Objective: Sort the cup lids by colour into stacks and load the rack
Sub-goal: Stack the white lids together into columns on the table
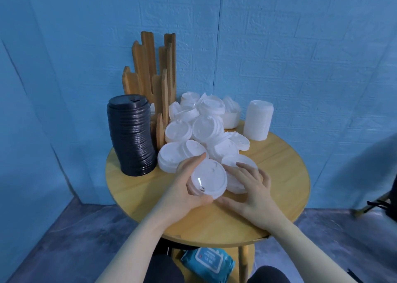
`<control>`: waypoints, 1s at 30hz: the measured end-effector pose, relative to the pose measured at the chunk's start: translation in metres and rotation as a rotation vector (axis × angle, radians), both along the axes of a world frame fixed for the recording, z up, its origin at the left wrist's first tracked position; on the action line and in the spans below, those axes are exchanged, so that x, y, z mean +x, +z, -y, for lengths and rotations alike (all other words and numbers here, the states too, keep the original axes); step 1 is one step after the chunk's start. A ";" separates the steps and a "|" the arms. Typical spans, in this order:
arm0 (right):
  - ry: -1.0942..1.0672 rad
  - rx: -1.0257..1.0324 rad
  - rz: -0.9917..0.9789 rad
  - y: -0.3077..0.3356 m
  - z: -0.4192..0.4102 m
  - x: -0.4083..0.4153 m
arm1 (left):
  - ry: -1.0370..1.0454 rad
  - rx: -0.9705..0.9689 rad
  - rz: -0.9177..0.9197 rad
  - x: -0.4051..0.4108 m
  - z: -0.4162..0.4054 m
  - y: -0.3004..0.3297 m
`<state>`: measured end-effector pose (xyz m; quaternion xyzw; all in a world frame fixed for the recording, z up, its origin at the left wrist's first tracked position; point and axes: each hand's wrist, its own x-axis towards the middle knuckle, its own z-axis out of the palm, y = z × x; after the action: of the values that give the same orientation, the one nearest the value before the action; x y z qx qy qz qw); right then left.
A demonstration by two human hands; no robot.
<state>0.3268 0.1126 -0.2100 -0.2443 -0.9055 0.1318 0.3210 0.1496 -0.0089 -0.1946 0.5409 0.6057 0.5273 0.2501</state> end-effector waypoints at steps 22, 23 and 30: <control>-0.179 -0.096 -0.200 0.000 -0.003 0.003 | 0.137 0.162 0.977 0.013 -0.006 0.001; -0.162 -0.174 -0.209 0.001 -0.003 0.004 | 0.145 0.165 0.977 0.014 -0.005 0.000; -0.102 -0.645 -0.513 0.014 -0.001 0.012 | 0.128 0.173 0.930 0.014 -0.005 -0.003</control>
<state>0.3386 0.1139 -0.1960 -0.3358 -0.6953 0.4492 0.4495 0.1634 -0.0039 -0.1972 0.2280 0.4156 0.7762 0.4156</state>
